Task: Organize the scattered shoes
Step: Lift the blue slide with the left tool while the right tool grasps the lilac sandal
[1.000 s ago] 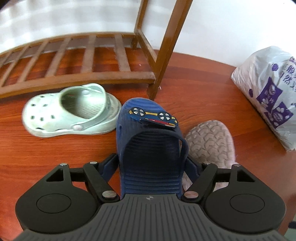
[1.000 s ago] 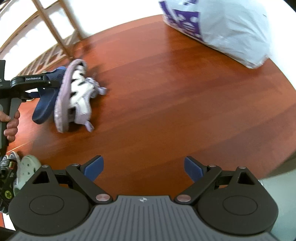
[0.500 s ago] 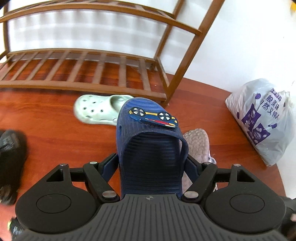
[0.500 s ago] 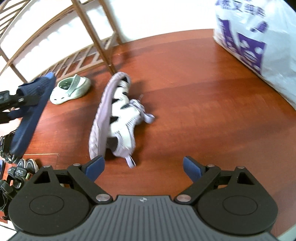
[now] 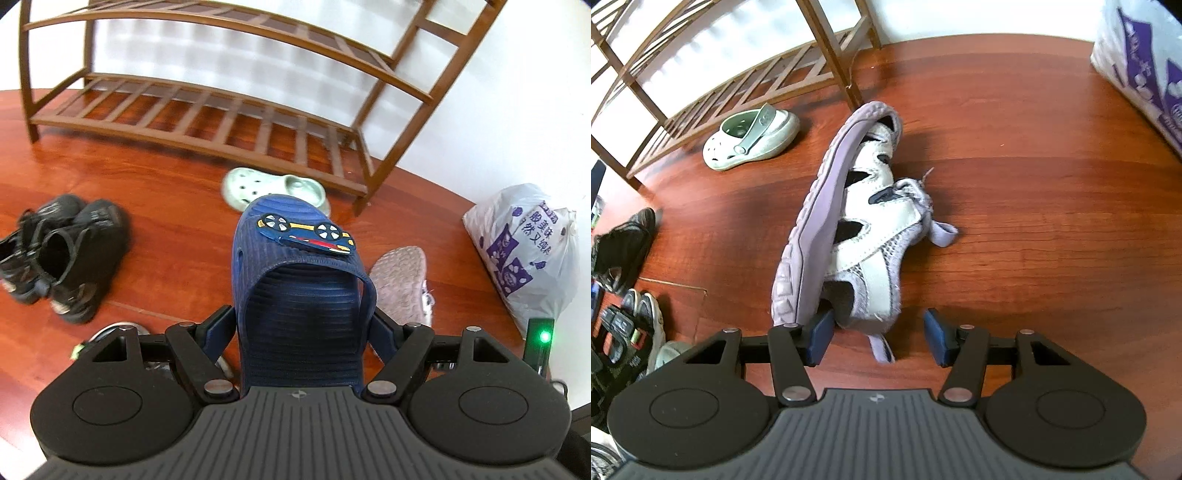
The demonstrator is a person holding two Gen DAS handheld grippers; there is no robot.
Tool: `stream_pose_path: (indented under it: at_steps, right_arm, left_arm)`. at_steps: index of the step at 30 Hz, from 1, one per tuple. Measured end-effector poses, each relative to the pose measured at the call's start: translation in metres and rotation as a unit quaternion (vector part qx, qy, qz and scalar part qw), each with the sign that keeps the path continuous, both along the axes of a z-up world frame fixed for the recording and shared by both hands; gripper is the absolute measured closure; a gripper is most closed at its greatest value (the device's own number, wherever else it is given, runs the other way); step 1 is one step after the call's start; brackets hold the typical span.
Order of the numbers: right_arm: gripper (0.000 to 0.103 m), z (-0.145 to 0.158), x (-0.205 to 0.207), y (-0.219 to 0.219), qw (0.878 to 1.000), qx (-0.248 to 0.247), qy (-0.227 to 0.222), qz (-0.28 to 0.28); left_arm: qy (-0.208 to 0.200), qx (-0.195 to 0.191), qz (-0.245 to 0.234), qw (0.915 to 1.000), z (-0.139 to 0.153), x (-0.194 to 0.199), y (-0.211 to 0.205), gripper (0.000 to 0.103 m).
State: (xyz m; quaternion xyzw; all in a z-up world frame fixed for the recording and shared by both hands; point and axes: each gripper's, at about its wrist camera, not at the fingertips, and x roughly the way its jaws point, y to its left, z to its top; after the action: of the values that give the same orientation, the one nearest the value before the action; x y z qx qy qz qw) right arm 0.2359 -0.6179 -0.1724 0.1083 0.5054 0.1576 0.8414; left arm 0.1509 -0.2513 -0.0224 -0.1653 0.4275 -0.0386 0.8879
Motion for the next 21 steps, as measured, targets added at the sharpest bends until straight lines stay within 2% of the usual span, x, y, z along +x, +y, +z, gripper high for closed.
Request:
stream_pose_path:
  at_steps: [1, 3, 7, 11, 14, 17, 21]
  right_arm:
    - [0.075, -0.001, 0.002, 0.000, 1.000, 0.008, 0.000, 0.000]
    - [0.076, 0.000, 0.004, 0.001, 1.000, 0.013, -0.001, -0.001]
    - [0.078, 0.025, -0.001, 0.011, 0.998, -0.043, -0.034, 0.014]
    - [0.078, 0.054, -0.010, 0.023, 0.989, -0.116, -0.068, 0.056]
    - [0.078, 0.069, -0.018, 0.041, 0.977, -0.170, -0.089, 0.099]
    - [0.079, 0.073, -0.030, 0.070, 0.957, -0.218, -0.109, 0.159]
    - [0.079, 0.069, -0.037, 0.094, 0.947, -0.226, -0.109, 0.199]
  left_arm:
    - [0.002, 0.001, 0.004, 1.0000, 0.000, -0.003, 0.003, 0.026]
    - [0.004, 0.000, 0.009, 1.0000, 0.000, -0.007, 0.007, 0.026]
    - [0.001, -0.009, 0.028, 0.9996, 0.002, -0.019, 0.023, 0.026]
    - [0.000, -0.018, 0.047, 0.9987, 0.003, -0.024, 0.036, 0.026]
    - [-0.002, -0.023, 0.060, 0.9979, 0.006, -0.027, 0.046, 0.026]
    - [-0.006, -0.028, 0.072, 0.9970, 0.009, -0.031, 0.055, 0.026]
    - [-0.008, -0.030, 0.084, 0.9960, 0.012, -0.035, 0.065, 0.026]
